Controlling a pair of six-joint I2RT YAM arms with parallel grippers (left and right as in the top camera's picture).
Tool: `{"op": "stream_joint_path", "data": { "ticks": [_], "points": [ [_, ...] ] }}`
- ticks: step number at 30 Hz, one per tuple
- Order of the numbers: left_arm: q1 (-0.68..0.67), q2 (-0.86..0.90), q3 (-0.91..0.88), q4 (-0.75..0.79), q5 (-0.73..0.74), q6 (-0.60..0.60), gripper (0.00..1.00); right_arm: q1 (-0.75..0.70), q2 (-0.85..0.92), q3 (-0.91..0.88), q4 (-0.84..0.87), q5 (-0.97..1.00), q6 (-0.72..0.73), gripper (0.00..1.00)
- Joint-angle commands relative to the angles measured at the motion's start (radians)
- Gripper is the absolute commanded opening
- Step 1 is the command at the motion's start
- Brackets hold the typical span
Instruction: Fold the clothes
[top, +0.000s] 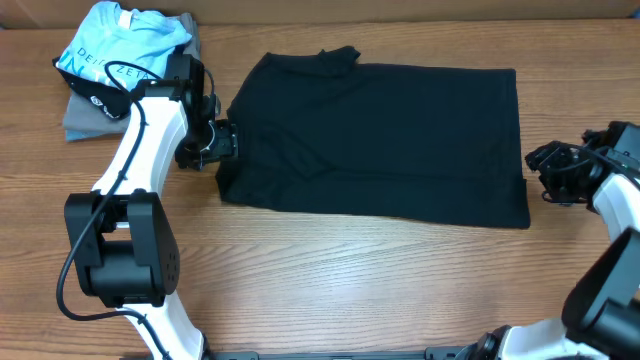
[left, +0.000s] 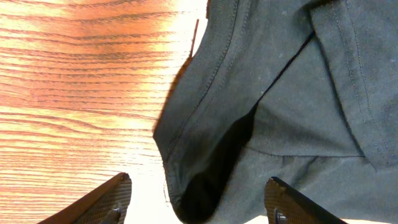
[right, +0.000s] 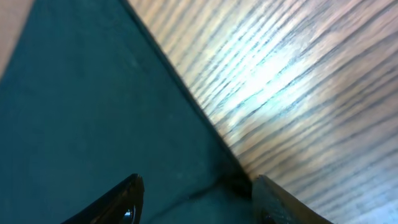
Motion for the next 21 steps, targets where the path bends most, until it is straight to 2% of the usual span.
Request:
{"op": "stream_joint_path", "data": {
  "ticks": [1,4,7,10,15,16,21],
  "points": [
    [-0.002,-0.003,0.023,0.007,0.0,0.019,0.72,0.01,0.06,0.012,0.019,0.015,-0.024,0.59],
    [-0.002,-0.003,0.023,0.011,0.011,0.019,0.72,0.023,0.099,0.012,0.027,0.015,-0.039,0.59],
    [-0.002,-0.003,0.023,0.016,0.019,0.019,0.72,0.043,0.116,0.012,0.03,0.015,-0.041,0.44],
    [-0.002,-0.003,0.023,0.016,0.019,0.019,0.72,0.061,0.117,0.011,0.023,0.025,-0.041,0.41],
    [-0.002,-0.003,0.023,0.015,0.019,0.019,0.72,0.077,0.117,0.012,-0.004,0.064,-0.041,0.15],
    [-0.002,-0.003,0.023,0.015,0.019,0.019,0.72,0.077,0.117,0.012,-0.006,0.064,-0.041,0.04],
    [-0.002,-0.003,0.023,0.015,0.019,0.019,0.72,0.061,0.117,0.066,-0.068,0.063,-0.037,0.04]
  ]
}}
